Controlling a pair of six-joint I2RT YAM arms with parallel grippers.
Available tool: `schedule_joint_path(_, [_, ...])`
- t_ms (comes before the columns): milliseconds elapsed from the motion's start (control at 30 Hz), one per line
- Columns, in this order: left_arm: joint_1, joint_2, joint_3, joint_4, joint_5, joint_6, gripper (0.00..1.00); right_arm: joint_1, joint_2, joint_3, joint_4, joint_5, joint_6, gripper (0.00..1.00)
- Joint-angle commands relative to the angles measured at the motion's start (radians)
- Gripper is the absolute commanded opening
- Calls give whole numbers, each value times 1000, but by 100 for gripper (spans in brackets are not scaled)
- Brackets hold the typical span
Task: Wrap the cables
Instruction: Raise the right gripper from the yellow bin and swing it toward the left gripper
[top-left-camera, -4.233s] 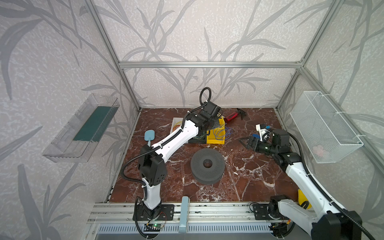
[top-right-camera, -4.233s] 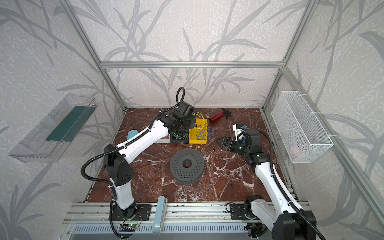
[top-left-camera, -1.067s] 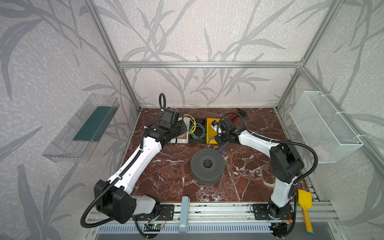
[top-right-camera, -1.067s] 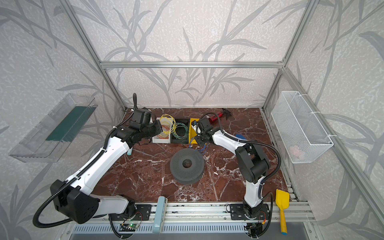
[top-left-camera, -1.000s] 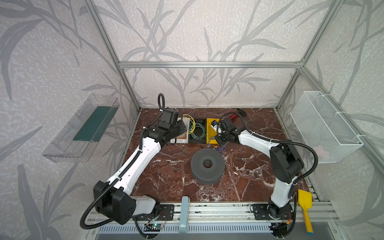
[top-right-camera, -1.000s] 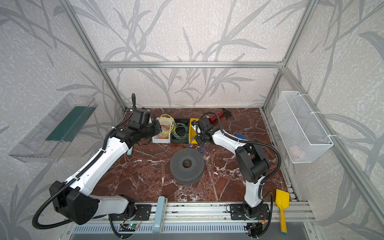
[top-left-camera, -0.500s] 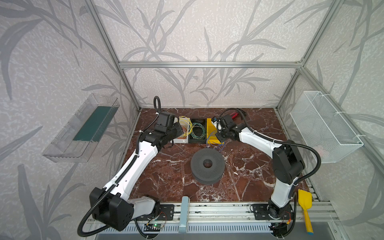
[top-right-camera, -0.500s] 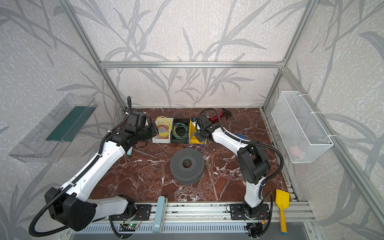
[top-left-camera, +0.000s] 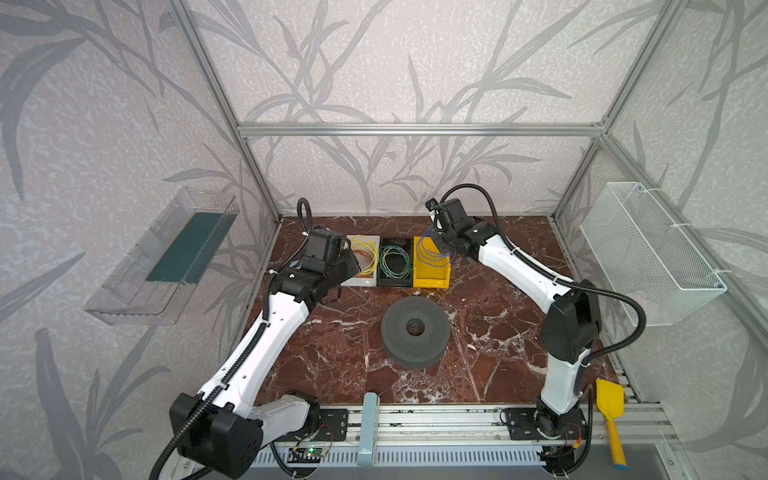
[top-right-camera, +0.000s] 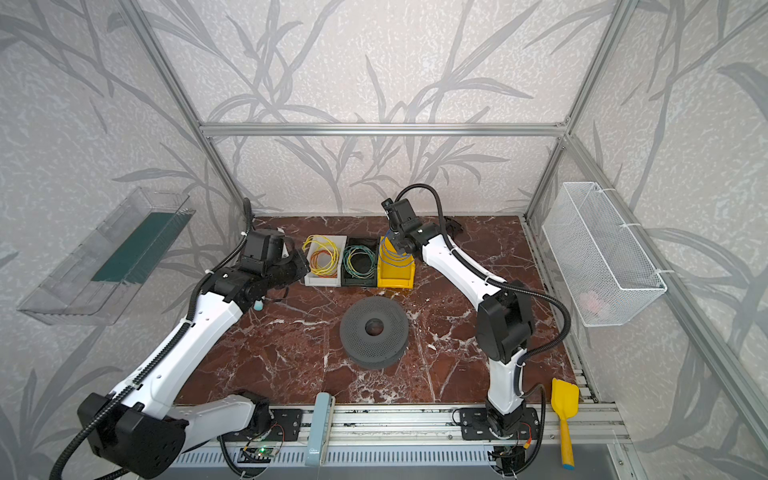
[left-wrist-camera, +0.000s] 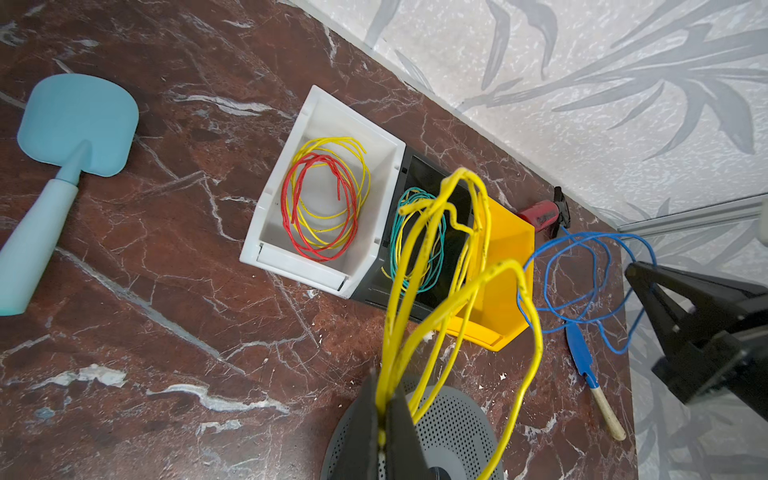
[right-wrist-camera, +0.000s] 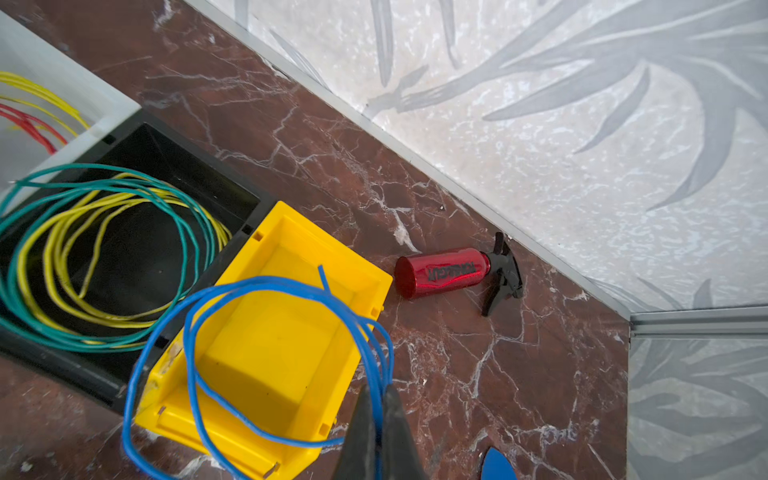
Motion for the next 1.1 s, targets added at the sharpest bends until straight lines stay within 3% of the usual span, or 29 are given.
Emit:
schedule_joint_path(0, [12,-29,-16,-11,-3,4,1,3,109,81,-114,58,19,0])
schedule_joint_path(500, [39,-40,-45,-12,9,8,1,3,312,309,-274,50,31,0])
schedule_joint_path(867, [46,-34,-19,-40,29,25,4,15,431,563,-467,30,23,36])
schedule_joint_path(1067, [46,-29,4,-67,67,45,4,27,384,589,-488,20,19,36])
